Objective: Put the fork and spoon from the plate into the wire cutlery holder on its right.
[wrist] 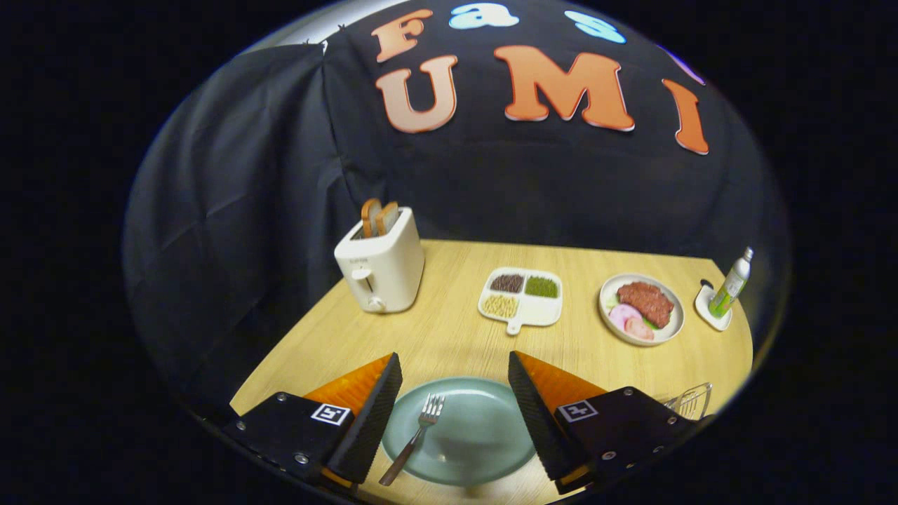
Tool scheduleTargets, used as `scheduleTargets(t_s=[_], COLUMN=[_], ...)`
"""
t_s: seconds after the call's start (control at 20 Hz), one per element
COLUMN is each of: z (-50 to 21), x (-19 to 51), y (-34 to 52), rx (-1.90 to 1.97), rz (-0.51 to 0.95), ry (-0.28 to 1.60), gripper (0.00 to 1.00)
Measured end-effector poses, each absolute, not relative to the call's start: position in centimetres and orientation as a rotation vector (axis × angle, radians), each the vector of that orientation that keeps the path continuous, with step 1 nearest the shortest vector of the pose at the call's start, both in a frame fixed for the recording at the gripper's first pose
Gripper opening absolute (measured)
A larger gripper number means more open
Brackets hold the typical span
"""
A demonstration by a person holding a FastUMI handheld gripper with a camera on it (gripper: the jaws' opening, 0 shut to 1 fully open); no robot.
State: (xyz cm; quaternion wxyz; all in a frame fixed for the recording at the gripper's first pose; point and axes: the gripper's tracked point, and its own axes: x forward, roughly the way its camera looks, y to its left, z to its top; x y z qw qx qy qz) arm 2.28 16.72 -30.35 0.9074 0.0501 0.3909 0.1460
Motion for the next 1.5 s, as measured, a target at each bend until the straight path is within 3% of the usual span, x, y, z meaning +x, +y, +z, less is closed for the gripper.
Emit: scheduleTargets(t_s=[0.5, 0.65, 1.15, 1.3, 1.5], z=[-38.2, -39.6, -42.9, -43.5, -43.8], x=[-4.0, -5.6, -8.1, -8.4, -8.4], y=[20.5, 21.1, 21.0, 19.7, 20.2], rx=[0.09, 0.088, -0.039, -0.105, -0.091], rz=[0.367, 0.371, 0.321, 0.281, 0.268], ry=[1.301, 1.417, 1.592, 1.607, 1.607], gripper=[0.92, 0.87, 0.43, 0.17, 0.08])
